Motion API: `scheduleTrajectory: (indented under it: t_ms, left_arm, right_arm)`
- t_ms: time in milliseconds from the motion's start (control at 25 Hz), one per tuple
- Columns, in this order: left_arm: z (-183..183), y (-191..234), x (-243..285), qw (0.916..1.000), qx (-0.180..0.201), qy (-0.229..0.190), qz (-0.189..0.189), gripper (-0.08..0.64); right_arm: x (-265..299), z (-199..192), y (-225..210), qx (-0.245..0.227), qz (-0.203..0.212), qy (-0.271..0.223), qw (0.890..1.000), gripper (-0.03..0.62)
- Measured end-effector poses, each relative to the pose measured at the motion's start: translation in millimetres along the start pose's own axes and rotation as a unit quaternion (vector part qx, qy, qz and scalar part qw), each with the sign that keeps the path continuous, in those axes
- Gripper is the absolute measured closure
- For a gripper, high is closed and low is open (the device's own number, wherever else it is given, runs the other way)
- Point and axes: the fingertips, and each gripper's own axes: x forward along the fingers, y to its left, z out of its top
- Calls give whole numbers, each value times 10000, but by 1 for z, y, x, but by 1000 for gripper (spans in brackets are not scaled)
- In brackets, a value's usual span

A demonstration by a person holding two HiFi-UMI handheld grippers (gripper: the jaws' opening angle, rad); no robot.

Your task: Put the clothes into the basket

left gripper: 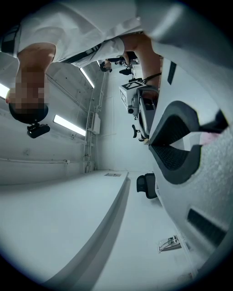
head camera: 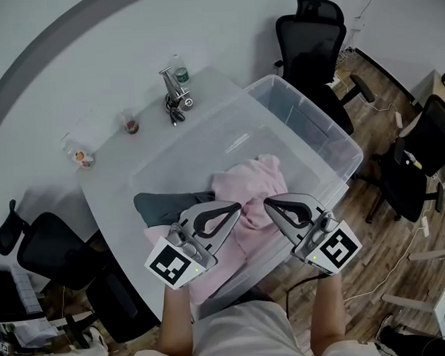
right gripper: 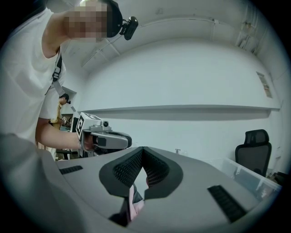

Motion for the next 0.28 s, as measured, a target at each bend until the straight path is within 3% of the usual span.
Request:
scheduleTrajectory:
  t_ms: [280]
  left_arm:
    - [1, -4, -2, 10000, 26, -1, -25, 560]
  right_arm:
    - [0, 6, 4, -36, -28, -5, 10000, 589]
